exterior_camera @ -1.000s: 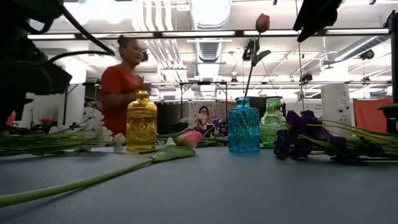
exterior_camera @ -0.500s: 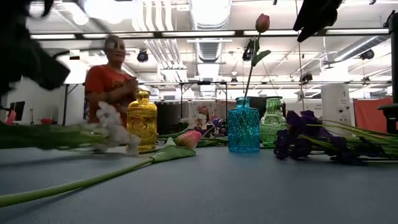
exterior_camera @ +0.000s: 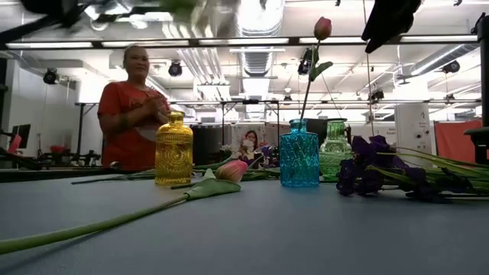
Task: Sort flowers into vase by color
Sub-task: Put the bottom white flowers into the yellow flower vase
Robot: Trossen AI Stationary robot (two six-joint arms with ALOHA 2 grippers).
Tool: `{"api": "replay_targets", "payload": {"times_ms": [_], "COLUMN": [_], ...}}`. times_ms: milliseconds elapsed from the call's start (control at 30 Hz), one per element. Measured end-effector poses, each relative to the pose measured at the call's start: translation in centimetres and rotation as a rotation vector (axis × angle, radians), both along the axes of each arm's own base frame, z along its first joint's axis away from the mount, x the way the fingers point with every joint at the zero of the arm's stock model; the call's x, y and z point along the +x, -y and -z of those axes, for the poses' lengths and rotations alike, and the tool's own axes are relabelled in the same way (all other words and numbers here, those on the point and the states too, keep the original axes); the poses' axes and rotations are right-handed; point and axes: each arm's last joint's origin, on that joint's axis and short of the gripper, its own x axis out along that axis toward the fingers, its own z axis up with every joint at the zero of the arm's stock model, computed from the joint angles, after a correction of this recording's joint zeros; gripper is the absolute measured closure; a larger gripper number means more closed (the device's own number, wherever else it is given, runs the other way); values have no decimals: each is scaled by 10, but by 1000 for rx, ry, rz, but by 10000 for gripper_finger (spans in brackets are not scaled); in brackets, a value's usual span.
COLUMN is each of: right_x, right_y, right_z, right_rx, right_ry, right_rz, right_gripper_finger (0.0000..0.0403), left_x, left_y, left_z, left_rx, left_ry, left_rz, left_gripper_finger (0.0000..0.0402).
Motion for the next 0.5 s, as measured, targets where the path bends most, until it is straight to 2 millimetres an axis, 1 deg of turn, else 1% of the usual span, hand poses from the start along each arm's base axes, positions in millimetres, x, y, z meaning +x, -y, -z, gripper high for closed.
{"api": "replay_targets", "payload": {"times_ms": [133,233,300,367,500], "right_x": [1,1,0,0,-1], "right_y": [0,0,0,0,0], "right_z": [10,18,23,27,33], "right_rx": [1,1,-2,-4,-2], "right_ry": [-30,-58,-74,-87,-98], "right_rz": [0,1,4,6,7], "right_gripper_finger": [77,77,77,77,77], "left_x": [15,23,26,29,33], "left_y": [4,2,-3,-12,-36], "left_z": [-31,-46,-53,-54,-53], "left_rx": [176,328,435,512,560], "left_ry": [211,309,345,360,429], "left_rz": [233,347,368,364,333], "left_gripper_finger": [401,401,401,401,401]}}
